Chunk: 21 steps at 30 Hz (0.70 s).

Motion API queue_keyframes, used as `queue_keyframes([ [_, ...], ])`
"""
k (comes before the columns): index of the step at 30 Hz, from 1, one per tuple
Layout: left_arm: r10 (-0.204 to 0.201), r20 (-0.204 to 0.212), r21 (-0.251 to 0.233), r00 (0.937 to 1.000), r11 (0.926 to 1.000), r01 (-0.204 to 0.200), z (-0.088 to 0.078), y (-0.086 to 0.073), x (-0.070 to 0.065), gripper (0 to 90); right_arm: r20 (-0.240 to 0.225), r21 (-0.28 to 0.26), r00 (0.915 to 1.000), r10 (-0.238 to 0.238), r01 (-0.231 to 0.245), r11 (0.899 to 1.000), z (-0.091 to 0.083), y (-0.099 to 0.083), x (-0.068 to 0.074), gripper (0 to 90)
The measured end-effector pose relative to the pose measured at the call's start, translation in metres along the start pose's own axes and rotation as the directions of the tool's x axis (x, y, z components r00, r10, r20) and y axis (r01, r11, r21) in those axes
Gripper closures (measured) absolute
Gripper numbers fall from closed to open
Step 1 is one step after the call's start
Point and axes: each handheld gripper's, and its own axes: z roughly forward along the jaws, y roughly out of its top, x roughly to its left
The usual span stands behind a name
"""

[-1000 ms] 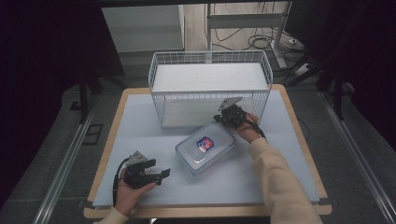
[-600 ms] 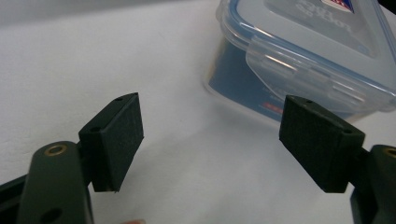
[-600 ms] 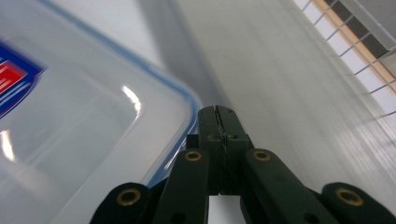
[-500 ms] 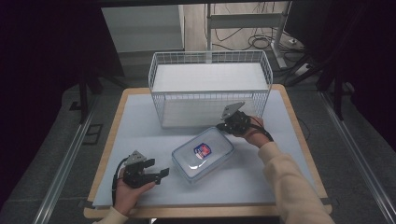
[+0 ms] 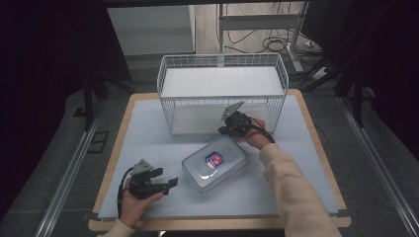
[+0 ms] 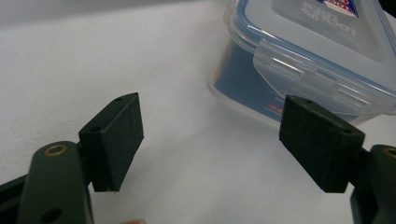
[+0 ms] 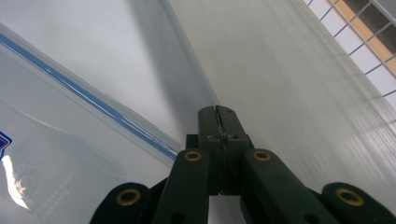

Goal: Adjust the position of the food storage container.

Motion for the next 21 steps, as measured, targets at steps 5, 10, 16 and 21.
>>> queue_keyframes([
  [5,0.003,0.000,0.004,1.0000,1.0000,-0.003,0.001,0.000,-0.002,21.5,-0.047,0.020,0.9983,-0.035,0.036,0.999,-0.007,-0.004,0.000,90.0],
  [10,0.002,-0.003,0.002,1.0000,1.0000,-0.002,0.001,0.000,-0.002,21.5,-0.068,0.029,0.9957,-0.063,0.065,0.997,-0.014,-0.011,0.005,90.0],
  [16,-0.007,-0.005,0.000,1.0000,1.0000,0.007,0.000,0.000,0.000,21.5,-0.081,0.016,0.9938,-0.077,0.078,0.997,-0.032,-0.029,0.017,90.0],
  [21,-0.009,-0.008,-0.003,0.9999,1.0000,0.009,-0.001,0.000,0.000,21.5,-0.078,0.009,0.9954,-0.056,0.057,0.998,-0.048,-0.047,0.025,90.0],
])
